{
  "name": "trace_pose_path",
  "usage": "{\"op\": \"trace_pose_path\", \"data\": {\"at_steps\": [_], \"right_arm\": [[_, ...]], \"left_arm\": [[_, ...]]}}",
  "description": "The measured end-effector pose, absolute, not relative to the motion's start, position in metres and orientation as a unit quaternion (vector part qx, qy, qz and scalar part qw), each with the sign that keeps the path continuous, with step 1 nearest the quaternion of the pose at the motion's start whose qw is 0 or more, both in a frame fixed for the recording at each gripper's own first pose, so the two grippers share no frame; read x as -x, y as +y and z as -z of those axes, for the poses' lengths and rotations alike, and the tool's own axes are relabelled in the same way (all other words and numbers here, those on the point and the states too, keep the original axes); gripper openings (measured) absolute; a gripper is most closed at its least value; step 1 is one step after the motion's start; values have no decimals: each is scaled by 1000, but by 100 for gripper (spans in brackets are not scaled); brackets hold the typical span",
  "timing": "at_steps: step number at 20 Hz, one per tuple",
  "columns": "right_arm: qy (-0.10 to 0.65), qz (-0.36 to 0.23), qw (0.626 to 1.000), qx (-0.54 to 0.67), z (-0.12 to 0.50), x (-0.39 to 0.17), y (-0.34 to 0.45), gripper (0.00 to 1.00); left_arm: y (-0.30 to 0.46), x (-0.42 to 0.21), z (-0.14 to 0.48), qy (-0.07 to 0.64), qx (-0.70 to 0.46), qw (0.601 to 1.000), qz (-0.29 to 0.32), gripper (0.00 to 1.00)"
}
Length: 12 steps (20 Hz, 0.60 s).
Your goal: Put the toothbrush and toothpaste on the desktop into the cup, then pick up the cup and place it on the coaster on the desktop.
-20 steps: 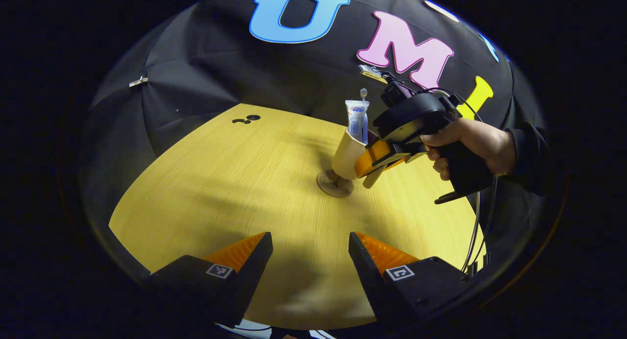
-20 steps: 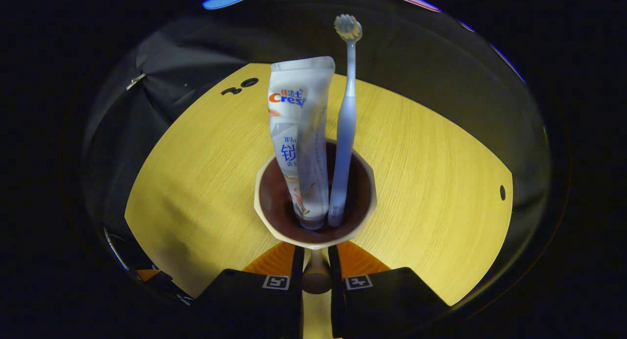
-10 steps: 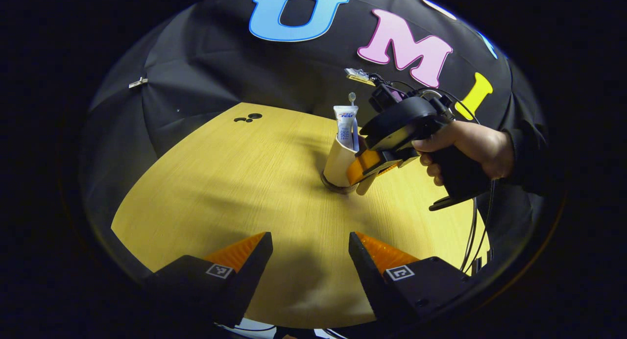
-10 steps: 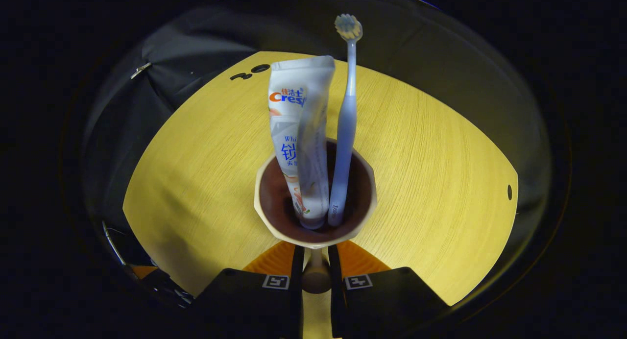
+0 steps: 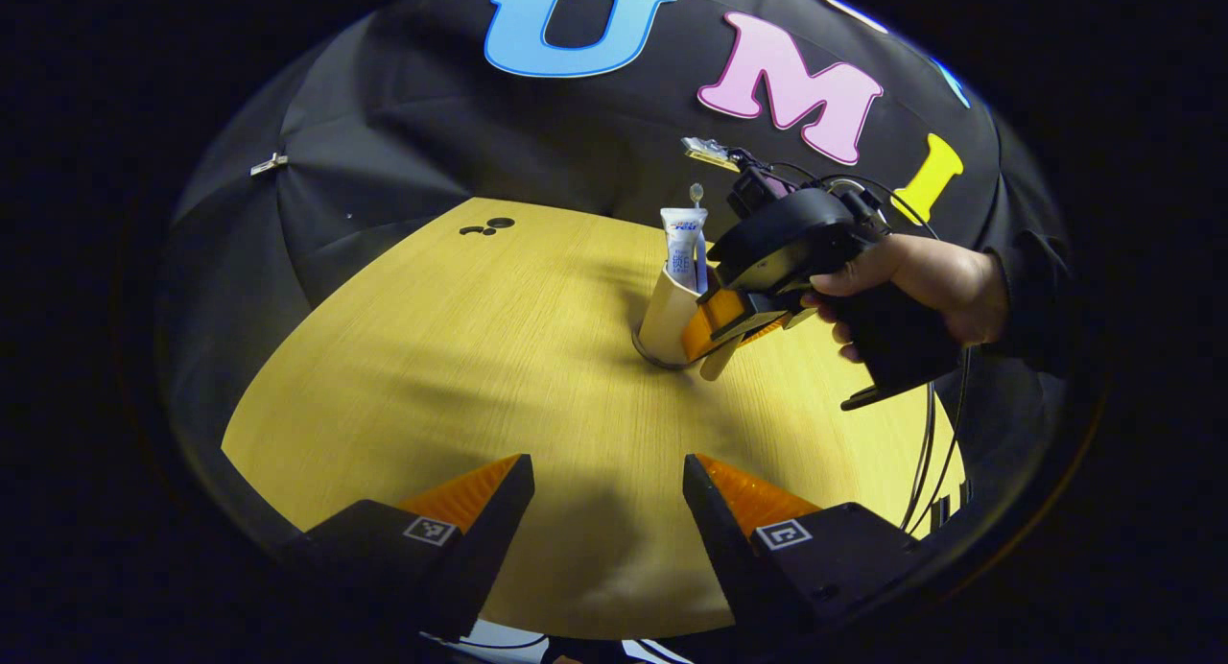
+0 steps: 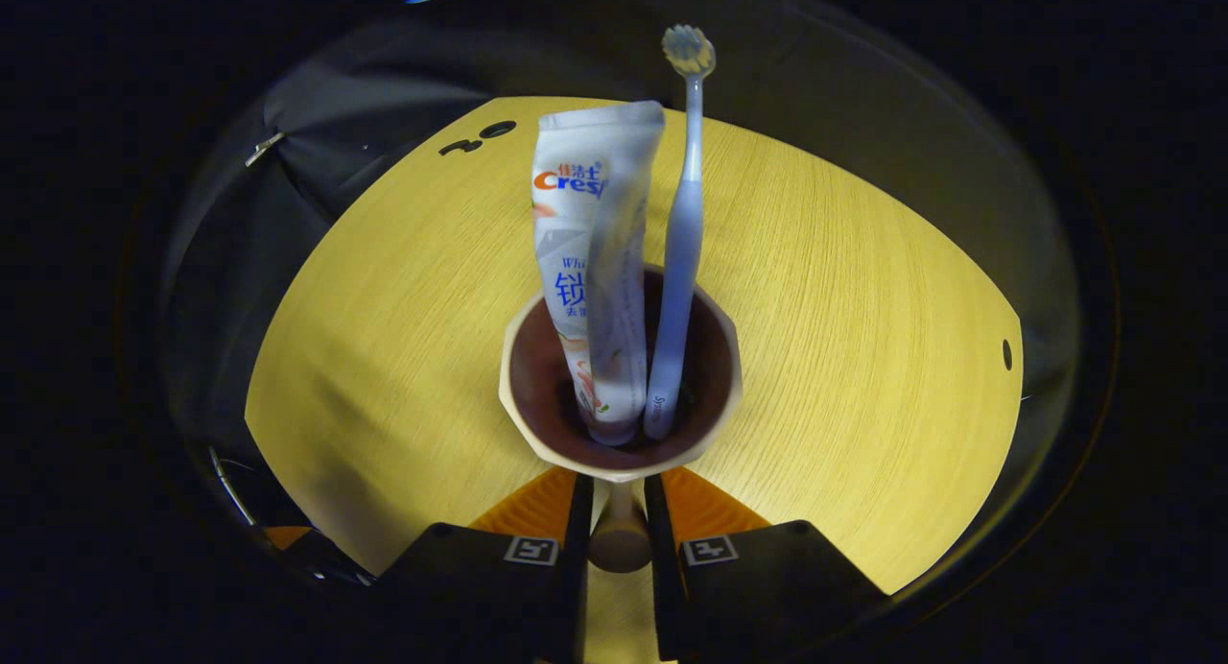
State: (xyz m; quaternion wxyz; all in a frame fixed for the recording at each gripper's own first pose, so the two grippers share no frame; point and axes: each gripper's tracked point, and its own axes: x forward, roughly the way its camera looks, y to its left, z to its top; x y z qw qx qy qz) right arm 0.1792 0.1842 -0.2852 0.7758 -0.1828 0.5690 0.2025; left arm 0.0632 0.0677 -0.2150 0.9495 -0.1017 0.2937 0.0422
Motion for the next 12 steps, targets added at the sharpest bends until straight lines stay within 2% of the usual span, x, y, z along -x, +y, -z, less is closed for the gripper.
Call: {"op": "trace_pose_path", "data": {"at_steps": [1, 2, 4, 5, 6, 7, 8, 12], "right_arm": [[570, -202, 775, 182, 285, -176, 183, 35], [571, -200, 776, 179, 284, -173, 180, 45], [573, -202, 777, 164, 277, -168, 177, 59], [573, -205, 779, 154, 271, -165, 175, 61], [571, -205, 781, 145, 262, -162, 172, 79], [568, -206, 785, 135, 253, -160, 169, 92], [562, -206, 791, 125, 244, -159, 166, 98], [524, -205, 822, 82, 191, -155, 151, 99]], "left_arm": [[67, -64, 214, 292, 100, 950, -41, 97], [67, -65, 212, 292, 98, 951, -39, 98], [65, -65, 207, 289, 92, 952, -35, 97], [62, -66, 203, 286, 89, 954, -32, 98], [61, -67, 199, 283, 86, 955, -28, 97], [59, -68, 194, 280, 84, 956, -24, 98], [58, -68, 189, 277, 80, 957, -21, 98], [59, -70, 162, 262, 59, 963, -19, 98]]}}
